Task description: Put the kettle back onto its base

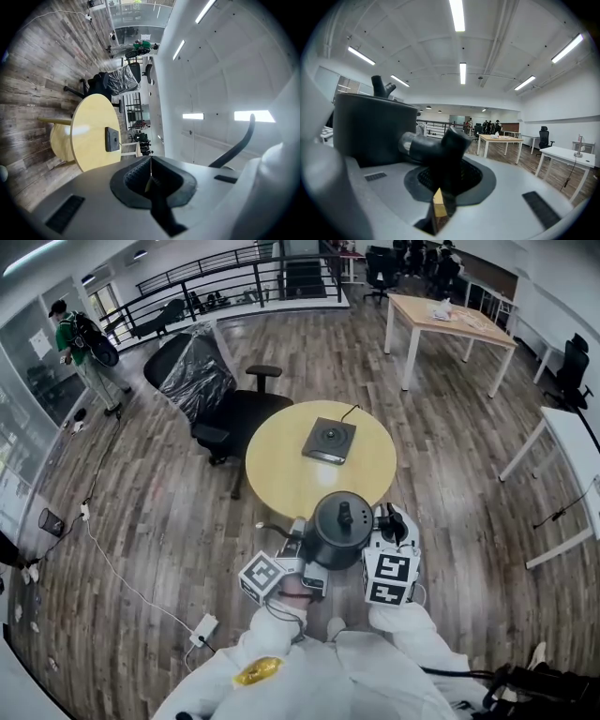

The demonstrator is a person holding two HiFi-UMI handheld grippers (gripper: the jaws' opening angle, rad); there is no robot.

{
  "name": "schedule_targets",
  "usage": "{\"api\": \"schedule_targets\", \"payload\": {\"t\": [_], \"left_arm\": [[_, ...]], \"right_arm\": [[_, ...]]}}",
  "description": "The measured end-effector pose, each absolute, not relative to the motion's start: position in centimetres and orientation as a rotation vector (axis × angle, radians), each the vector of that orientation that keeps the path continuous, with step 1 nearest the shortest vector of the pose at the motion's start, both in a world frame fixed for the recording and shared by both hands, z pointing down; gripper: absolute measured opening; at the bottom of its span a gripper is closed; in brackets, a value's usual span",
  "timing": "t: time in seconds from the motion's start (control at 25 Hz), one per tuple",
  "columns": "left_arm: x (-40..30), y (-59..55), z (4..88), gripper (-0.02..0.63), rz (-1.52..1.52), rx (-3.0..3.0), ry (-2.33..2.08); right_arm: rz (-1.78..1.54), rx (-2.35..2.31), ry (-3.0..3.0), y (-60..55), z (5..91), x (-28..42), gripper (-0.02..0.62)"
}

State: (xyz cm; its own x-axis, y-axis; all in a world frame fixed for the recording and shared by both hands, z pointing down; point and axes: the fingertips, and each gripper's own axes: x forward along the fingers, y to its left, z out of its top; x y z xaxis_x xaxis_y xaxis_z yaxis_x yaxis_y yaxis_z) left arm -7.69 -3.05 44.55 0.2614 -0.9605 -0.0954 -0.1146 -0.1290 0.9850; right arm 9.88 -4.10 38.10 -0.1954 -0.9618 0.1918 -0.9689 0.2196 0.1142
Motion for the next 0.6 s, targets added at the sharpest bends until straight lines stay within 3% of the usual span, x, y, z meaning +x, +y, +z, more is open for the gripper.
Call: {"api": "schedule_targets", "payload": {"t": [0.6], "left_arm": [[-6.2,-10.3,45.2,-0.005,-1.059,1.471,-1.083]], "right_arm": [[0.034,1.787,-2.302,-12.2,38.5,11.2,0.052]]}}
